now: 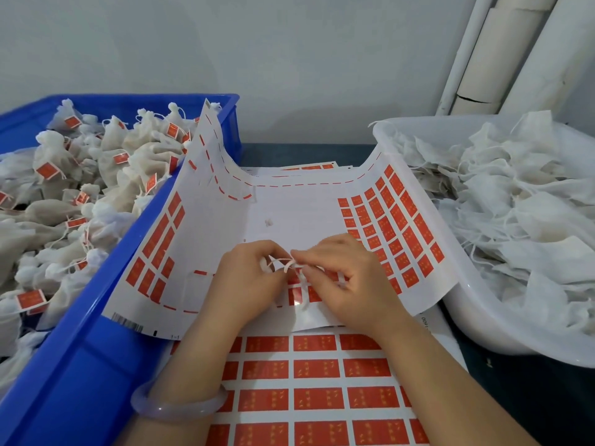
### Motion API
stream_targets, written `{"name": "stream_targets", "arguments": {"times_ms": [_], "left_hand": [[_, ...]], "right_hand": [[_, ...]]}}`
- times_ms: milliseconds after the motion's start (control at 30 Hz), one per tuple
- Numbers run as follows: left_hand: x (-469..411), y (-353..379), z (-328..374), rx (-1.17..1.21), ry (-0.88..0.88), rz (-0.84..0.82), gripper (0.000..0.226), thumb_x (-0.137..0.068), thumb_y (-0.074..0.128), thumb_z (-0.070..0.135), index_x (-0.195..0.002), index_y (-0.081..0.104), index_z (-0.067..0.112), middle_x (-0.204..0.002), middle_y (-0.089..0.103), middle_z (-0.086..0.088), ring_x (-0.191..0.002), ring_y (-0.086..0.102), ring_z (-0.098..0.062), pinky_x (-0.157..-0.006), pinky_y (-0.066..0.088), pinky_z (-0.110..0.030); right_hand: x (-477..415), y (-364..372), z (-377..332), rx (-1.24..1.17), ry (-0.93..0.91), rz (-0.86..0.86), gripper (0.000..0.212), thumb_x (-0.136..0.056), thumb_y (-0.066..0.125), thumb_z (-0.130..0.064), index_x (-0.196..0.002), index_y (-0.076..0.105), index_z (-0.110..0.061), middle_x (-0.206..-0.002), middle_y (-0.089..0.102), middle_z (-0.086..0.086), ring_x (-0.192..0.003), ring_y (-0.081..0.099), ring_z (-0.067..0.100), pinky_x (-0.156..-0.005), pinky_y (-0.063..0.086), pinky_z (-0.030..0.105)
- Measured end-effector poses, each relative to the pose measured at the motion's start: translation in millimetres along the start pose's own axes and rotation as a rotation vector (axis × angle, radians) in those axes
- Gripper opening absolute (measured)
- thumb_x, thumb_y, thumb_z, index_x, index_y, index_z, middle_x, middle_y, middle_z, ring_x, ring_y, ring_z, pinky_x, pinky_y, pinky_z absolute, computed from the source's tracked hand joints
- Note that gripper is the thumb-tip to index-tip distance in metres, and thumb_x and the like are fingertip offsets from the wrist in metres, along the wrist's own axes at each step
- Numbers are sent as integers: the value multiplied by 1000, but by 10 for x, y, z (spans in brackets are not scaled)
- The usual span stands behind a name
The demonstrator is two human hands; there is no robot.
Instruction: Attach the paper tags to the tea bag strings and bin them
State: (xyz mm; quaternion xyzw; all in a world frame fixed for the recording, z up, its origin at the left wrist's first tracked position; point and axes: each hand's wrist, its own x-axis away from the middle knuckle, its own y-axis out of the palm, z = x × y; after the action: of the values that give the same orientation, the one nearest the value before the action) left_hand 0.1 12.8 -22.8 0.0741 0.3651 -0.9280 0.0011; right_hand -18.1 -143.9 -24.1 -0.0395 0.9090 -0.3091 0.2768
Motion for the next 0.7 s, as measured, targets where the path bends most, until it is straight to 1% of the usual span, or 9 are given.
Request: {"name": "stream_targets", "arguments": {"times_ms": [67,133,233,267,333,400,467,567,700], "left_hand": [[0,-3,1,5,0,-3,34,-82,65,15,-65,55,43,-71,55,18,-66,54,-4,-53,38,-18],[-8,-2,-3,3,-24,-3,34,-82,66,14,-63,57,41,-71,57,18,-66,55,-4,-51,39,-16],[-30,-5,-27,-12,-67,-11,36,-84,64,11,-62,58,40,-74,55,23,-68,54,-3,-49,37,-10],[-34,-7,-36,-19,-76,-16,38,-84,64,10,-62,58,40,-75,54,25,-69,54,-3,-49,38,-10],[-47,-11,-49,-21,-88,-27,38,-83,66,11,-60,59,41,-75,54,24,-70,54,-4,-51,41,-12],[-46,-18,-52,-10,-91,-28,40,-82,68,12,-55,61,41,-68,57,24,-68,55,-4,-50,41,-12],[-43,-28,-53,-3,-83,-28,40,-79,72,15,-51,61,42,-62,59,24,-65,56,-2,-49,40,-11],[-38,-28,-40,-19,-90,-23,36,-79,72,18,-54,60,40,-64,58,22,-64,56,-4,-48,38,-9],[-39,-39,-8,-36,-108,-30,35,-81,70,17,-56,59,40,-68,56,22,-63,56,-5,-43,37,-6]], "right_hand": [[5,-17,-26,65,-128,70,25,-84,57,-21,-104,71,-17,-106,68,-2,-103,54,9,-90,44,21],[4,-45,-22,65,-180,178,23,-84,56,-22,-99,72,-15,-106,67,-4,-104,55,8,-92,44,17],[-78,-110,3,8,23,265,19,-88,54,-25,-100,68,-23,-103,56,-24,-97,52,-5,-90,41,9],[-133,-121,29,15,121,202,19,-90,53,-26,-103,66,-26,-104,55,-25,-95,50,-8,-89,41,9],[-267,-117,109,72,239,-58,21,-93,52,-24,-109,65,-26,-113,58,-17,-94,48,-5,-88,40,13],[-396,-88,164,85,268,-314,20,-92,55,-23,-109,67,-26,-119,59,-10,-99,51,0,-83,40,13],[-480,-54,182,58,285,-477,17,-89,60,-25,-103,69,-27,-113,59,-10,-99,54,6,-81,44,16],[-504,-37,203,30,300,-553,10,-85,65,-27,-86,70,-35,-99,55,-19,-93,55,7,-76,45,16],[-455,-16,252,24,261,-506,21,-84,65,-28,-71,62,-44,-94,48,-27,-93,51,1,-74,39,13]]}}
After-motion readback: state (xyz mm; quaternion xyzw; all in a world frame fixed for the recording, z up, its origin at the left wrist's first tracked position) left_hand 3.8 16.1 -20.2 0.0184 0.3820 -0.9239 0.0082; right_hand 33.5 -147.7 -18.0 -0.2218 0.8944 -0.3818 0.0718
